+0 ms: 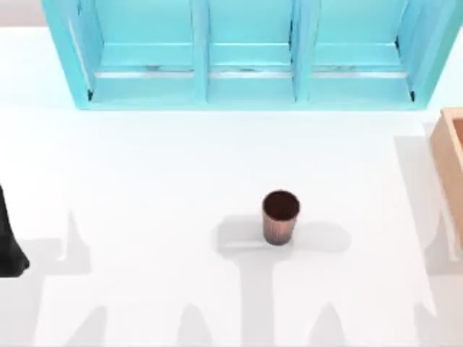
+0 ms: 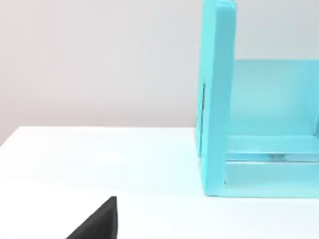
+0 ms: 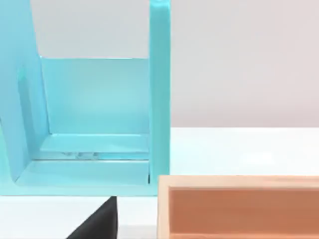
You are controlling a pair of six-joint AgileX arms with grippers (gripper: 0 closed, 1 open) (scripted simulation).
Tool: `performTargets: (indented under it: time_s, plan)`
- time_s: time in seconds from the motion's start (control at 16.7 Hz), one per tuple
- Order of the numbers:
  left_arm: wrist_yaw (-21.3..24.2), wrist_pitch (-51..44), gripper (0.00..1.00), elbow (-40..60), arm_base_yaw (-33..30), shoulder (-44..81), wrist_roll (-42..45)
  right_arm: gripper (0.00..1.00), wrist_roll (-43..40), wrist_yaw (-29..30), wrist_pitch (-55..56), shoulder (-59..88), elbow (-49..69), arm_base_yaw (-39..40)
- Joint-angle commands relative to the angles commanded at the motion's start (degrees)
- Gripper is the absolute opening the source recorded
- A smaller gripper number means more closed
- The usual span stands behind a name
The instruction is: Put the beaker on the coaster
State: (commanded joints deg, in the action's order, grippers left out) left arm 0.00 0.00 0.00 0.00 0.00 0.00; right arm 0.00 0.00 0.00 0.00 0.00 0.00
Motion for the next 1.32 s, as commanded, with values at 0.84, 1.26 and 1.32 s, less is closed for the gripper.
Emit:
performTargets:
  time_s: [0.84,1.26,1.32]
  plan:
    - [0.31,-25.99,1.00,31.05,-21.34,43.66,17.21,1.00,0.00,0.00,0.00,0.00,0.00,0.00]
    - [0.31,-51.59,1.00,63.98,-37.26,86.11,30.89,1.00,0.00,0.00,0.00,0.00,0.00,0.00]
    - [0.32,-55.12,1.00,68.78,-39.10,91.11,32.51,1.00,0.00,0.00,0.00,0.00,0.00,0.00]
